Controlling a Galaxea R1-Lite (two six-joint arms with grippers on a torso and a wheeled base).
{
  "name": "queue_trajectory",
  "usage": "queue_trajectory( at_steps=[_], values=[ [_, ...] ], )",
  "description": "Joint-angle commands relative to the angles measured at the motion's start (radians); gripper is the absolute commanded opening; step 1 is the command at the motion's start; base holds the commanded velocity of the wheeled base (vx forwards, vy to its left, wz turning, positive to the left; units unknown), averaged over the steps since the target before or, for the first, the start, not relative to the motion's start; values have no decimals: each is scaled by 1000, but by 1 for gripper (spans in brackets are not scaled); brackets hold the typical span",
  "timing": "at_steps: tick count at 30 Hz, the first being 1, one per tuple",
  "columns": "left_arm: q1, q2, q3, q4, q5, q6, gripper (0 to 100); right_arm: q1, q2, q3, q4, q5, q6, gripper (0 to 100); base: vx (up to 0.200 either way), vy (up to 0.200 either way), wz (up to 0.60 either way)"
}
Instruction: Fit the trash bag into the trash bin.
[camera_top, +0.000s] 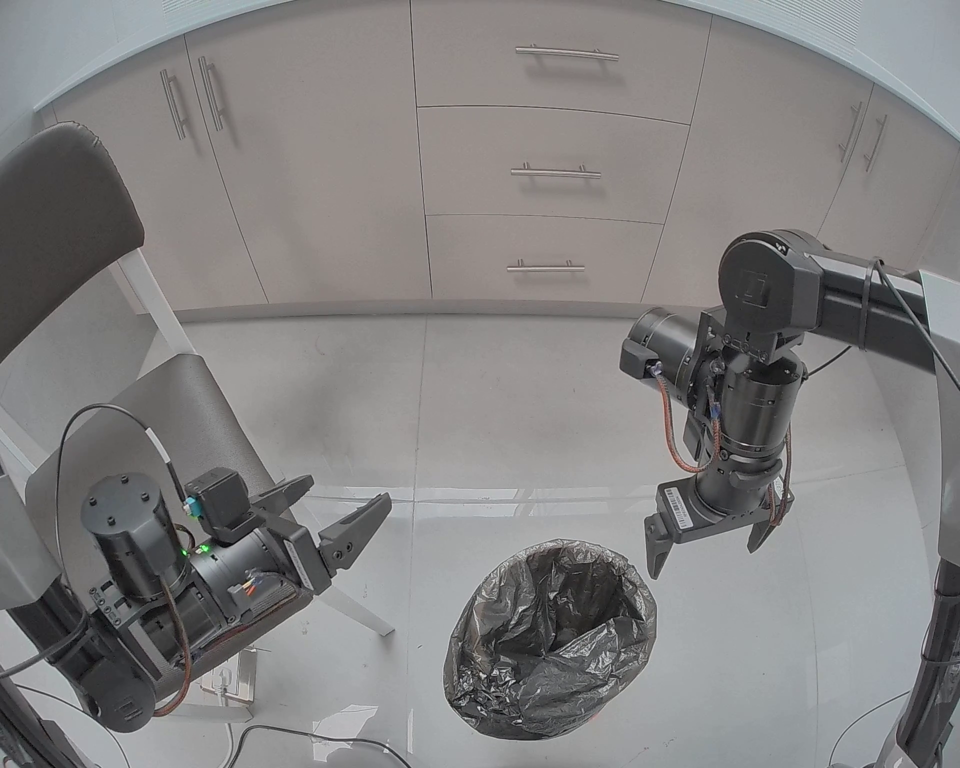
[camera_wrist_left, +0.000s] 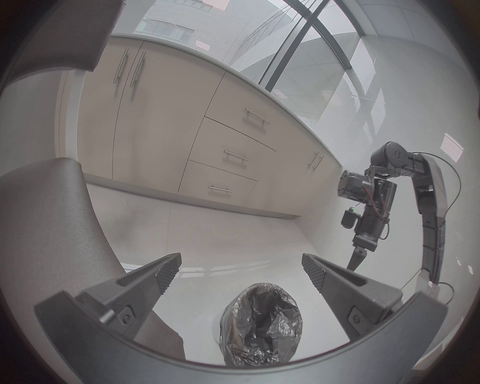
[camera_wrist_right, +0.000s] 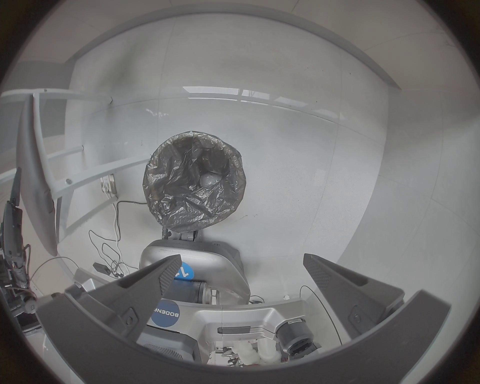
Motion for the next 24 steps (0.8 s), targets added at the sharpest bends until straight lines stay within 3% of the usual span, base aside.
queue_trajectory(
  at_steps=[1, 10, 18, 19, 24],
  values=[
    [-30, -93, 61, -1, 1, -12, 100, 58, 40, 0, 4, -10, 4, 100, 0, 0, 0],
    [-32, -61, 66, -1, 1, -36, 100, 129, 83, 0, -17, -85, 25, 100, 0, 0, 0],
    [-26, -271, 118, 8, 6, -13, 100, 166, -66, 0, 32, -151, 25, 100, 0, 0, 0],
    [-20, -318, 130, 14, 7, 14, 100, 172, -101, 0, 57, -166, 25, 100, 0, 0, 0],
    [115, -527, 156, 148, 161, 255, 100, 209, -287, 0, 138, -264, 28, 100, 0, 0, 0]
  ],
)
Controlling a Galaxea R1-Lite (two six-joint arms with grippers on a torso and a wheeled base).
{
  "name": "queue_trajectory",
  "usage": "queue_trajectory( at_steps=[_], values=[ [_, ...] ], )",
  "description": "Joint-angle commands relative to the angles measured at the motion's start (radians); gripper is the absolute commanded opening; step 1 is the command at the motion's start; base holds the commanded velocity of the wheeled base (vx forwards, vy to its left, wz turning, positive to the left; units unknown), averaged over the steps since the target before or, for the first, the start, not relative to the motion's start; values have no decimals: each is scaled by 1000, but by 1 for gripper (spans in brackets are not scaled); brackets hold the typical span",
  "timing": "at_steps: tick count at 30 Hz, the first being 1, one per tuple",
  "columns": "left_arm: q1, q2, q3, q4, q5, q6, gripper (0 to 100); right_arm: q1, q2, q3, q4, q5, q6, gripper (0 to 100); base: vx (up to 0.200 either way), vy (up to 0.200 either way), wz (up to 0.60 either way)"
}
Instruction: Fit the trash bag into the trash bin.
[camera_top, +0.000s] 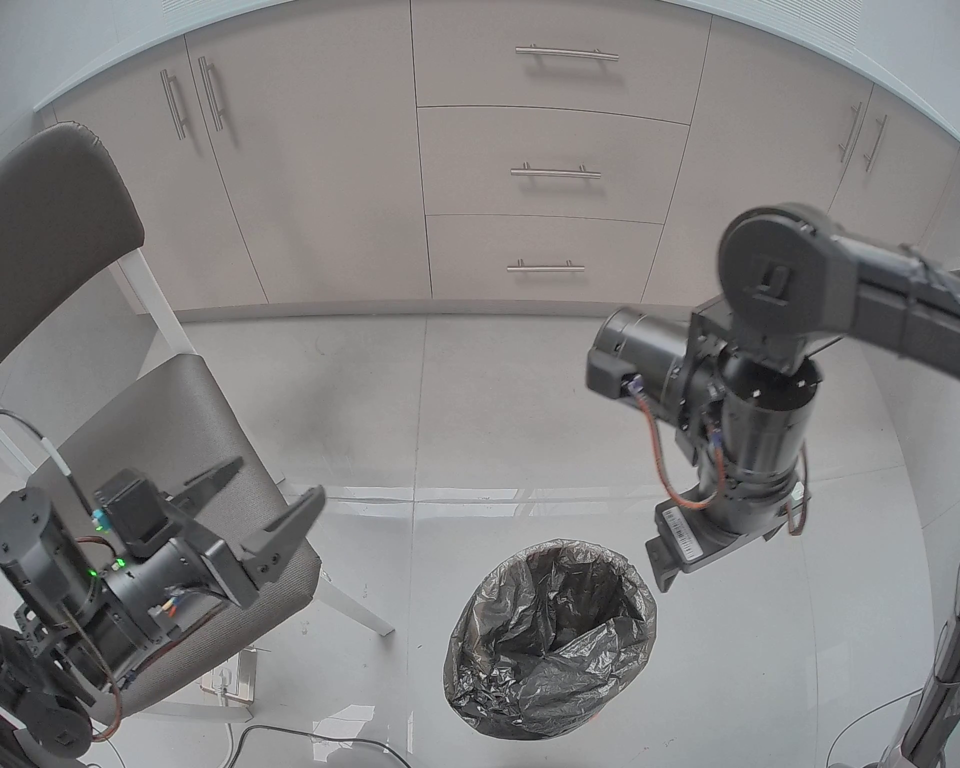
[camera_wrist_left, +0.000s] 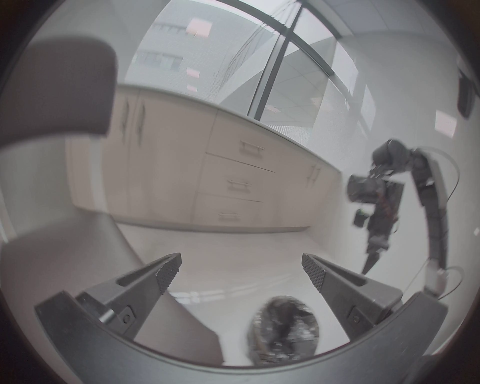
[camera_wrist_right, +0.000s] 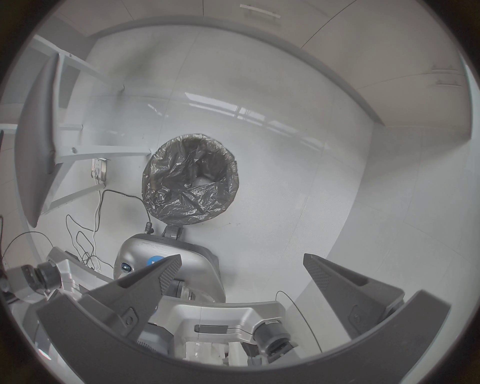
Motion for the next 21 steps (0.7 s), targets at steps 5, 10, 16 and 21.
queue_trajectory(
  at_steps=[5, 10, 16, 21],
  values=[
    [147, -544, 47, 308, 181, 324, 100, 77, -367, 0, 86, -293, -6, 100, 0, 0, 0],
    [173, -958, -31, 775, 245, 404, 100, 96, -501, 0, 86, -529, -26, 100, 0, 0, 0],
    [271, -1319, -279, 1513, 242, 395, 100, 82, -660, 0, 86, -577, -166, 100, 0, 0, 0],
    [369, -1441, -414, 1833, 242, 378, 100, -58, -779, 0, 85, -569, -278, 100, 0, 0, 0]
  ],
)
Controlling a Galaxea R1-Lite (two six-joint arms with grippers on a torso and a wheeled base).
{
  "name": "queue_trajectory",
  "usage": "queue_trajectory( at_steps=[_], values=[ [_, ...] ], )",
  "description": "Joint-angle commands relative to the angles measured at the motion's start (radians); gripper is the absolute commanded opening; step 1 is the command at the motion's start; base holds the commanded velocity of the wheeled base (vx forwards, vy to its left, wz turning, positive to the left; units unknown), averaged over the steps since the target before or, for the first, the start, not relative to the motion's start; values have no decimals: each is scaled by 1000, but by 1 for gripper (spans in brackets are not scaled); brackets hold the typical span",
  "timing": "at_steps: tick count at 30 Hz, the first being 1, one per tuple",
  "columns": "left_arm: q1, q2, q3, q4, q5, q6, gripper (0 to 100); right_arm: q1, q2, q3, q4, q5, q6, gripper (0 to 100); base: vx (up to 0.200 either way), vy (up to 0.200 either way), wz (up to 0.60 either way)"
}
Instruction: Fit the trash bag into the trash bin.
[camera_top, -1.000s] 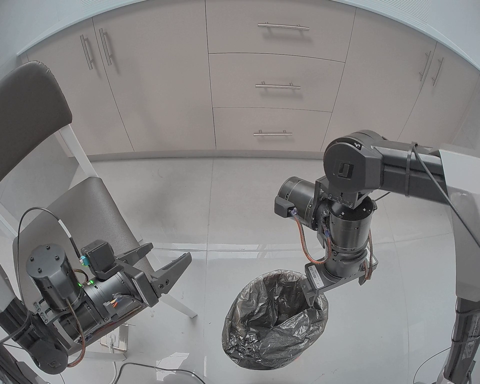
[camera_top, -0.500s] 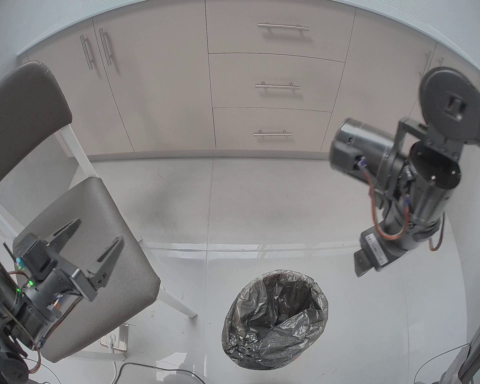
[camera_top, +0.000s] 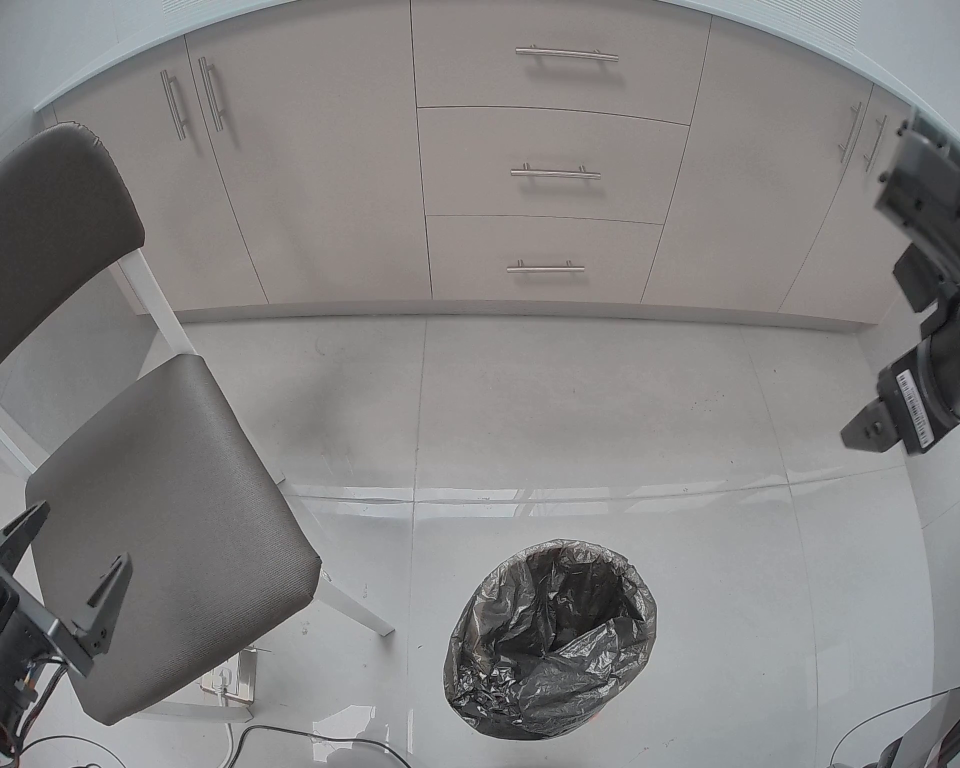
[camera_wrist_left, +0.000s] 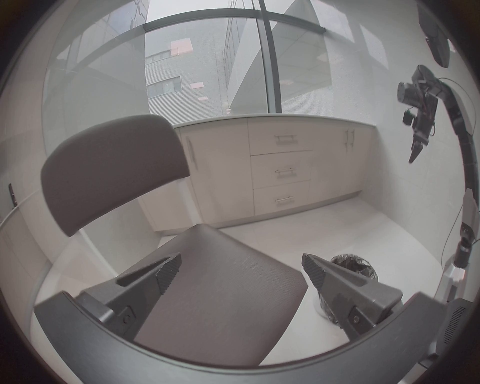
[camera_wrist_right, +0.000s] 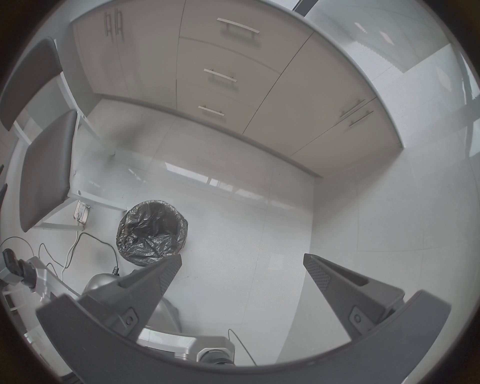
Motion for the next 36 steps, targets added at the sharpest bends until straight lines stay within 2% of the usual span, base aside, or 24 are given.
queue_trajectory(
  at_steps=[1, 2, 4, 8, 9, 10, 11, 13, 14, 17, 18, 19, 20, 21, 23, 24, 25, 26, 29, 31, 32, 33, 36],
  values=[
    [185, -578, -339, 815, 47, 11, 100, -153, -364, 0, 15, -136, -204, 100, 0, 0, 0],
    [188, -579, -354, 817, 51, -29, 100, -208, -400, 0, 15, -133, -230, 100, 0, 0, 0],
    [206, -579, -347, 823, 51, -50, 100, -277, -442, 0, 17, -100, -270, 100, 0, 0, 0],
    [293, -644, -304, 834, 44, -35, 100, -421, -538, 0, 15, 10, -330, 100, 0, 0, 0],
    [303, -659, -281, 832, 52, -26, 100, -461, -569, 0, 17, 53, -339, 100, 0, 0, 0],
    [303, -661, -273, 834, 54, -21, 100, -472, -577, 0, 17, 65, -339, 100, 0, 0, 0],
    [295, -668, -232, 828, 69, -14, 100, -538, -646, 0, 15, 160, -341, 100, 0, 0, 0],
    [295, -670, -200, 817, 90, -20, 100, -597, -712, 0, 15, 269, -341, 100, 0, 0, 0],
    [293, -671, -155, 803, 95, -27, 100, -648, -782, 0, 14, 397, -339, 100, 0, 0, 0],
    [293, -671, -22, 673, 93, -24, 100, -732, -940, 0, 4, 645, -342, 100, 0, 0, 0],
    [293, -671, 26, 602, 92, -21, 100, -755, -986, 0, -6, 703, -344, 100, 0, 0, 0],
    [293, -671, 26, 602, 92, -21, 100, -755, -986, 0, -6, 703, -344, 100, 0, 0, 0],
    [292, -671, 139, 435, 86, -9, 100, -797, -1072, 0, -66, 803, -345, 100, 0, 0, 0],
    [292, -671, 172, 372, 70, 0, 100, -812, -1114, 0, -114, 840, -345, 100, 0, 0, 0],
    [292, -671, 172, 372, 46, 2, 100, -824, -1154, 0, -169, 864, -347, 100, 0, 0, 0],
    [292, -673, 172, 392, 11, -17, 100, -832, -1203, 0, -253, 886, -350, 100, 0, 0, 0],
    [290, -674, 172, 392, -23, -55, 100, -838, -1261, 69, -361, 906, -371, 100, 0, 0, 0],
    [290, -676, 172, 392, -37, -72, 100, -841, -1279, 119, -399, 910, -382, 100, 0, 0, 0],
    [290, -676, 172, 395, -155, -130, 100, -875, -1387, 385, -578, 921, -437, 100, 0, 0, 0],
    [290, -676, 172, 395, -166, -135, 100, -878, -1394, 404, -591, 921, -440, 100, 0, 0, 0],
    [290, -676, 172, 396, -184, -144, 100, -907, -1457, 559, -684, 921, -468, 100, 0, 0, 0],
    [290, -676, 172, 396, -181, -146, 100, -909, -1468, 582, -698, 921, -471, 100, 0, 0, 0],
    [290, -674, 169, 400, -118, -155, 100, -900, -1543, 719, -763, 921, -503, 100, 0, 0, 0]
  ],
)
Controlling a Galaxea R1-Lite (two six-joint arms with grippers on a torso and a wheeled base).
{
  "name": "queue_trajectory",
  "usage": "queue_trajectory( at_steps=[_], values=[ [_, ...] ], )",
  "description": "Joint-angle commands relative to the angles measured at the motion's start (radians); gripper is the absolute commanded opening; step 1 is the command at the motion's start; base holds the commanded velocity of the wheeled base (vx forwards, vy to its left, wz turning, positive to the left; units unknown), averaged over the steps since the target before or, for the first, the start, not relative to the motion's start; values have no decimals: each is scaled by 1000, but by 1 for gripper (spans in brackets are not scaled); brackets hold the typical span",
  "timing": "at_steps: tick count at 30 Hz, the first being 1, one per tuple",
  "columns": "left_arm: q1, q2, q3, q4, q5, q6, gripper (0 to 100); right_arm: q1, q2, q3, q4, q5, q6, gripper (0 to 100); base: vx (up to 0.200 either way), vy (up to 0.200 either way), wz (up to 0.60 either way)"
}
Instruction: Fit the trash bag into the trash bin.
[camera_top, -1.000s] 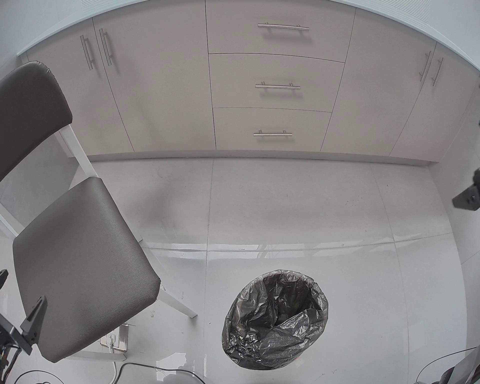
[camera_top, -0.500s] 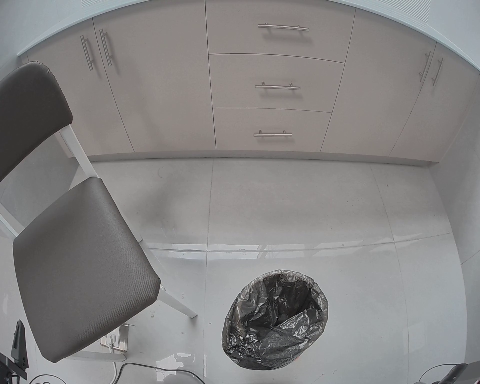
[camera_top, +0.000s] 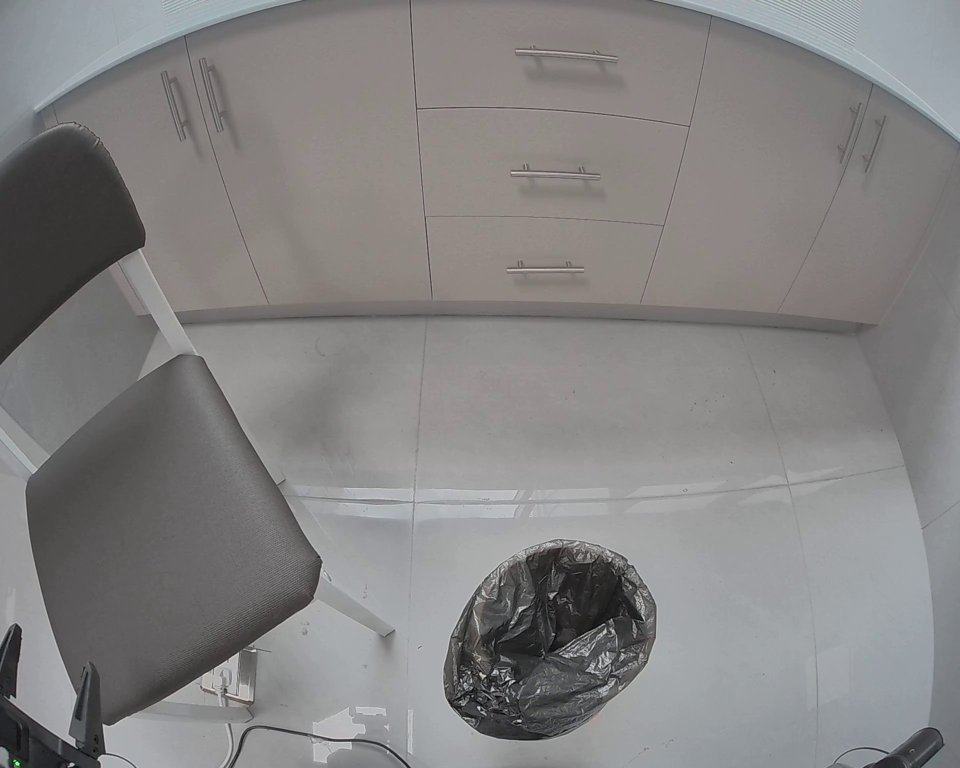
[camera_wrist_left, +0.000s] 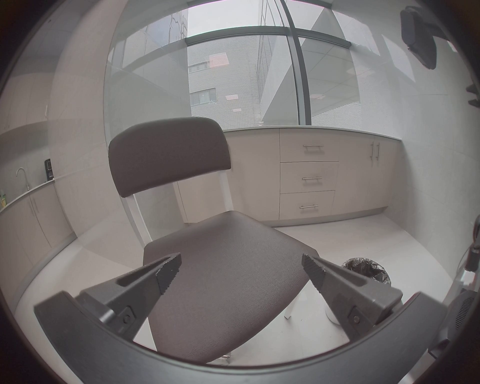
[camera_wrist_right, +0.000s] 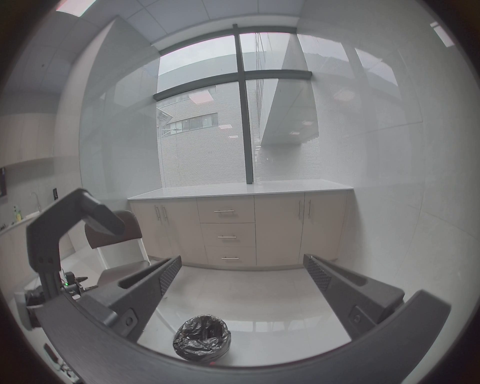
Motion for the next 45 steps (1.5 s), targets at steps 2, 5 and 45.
queue_trajectory(
  at_steps=[2, 5, 45],
  values=[
    [5, -15, 45, -41, 15, -68, 100, -78, -344, 503, -277, 62, -116, 100, 0, 0, 0],
    [5, -15, 47, -41, 16, -88, 100, -72, -344, 539, -270, 56, -109, 100, 0, 0, 0],
    [5, -16, 48, -39, -71, -59, 100, 8, -439, 1734, -1099, -4, -36, 100, 0, 0, 0]
  ],
)
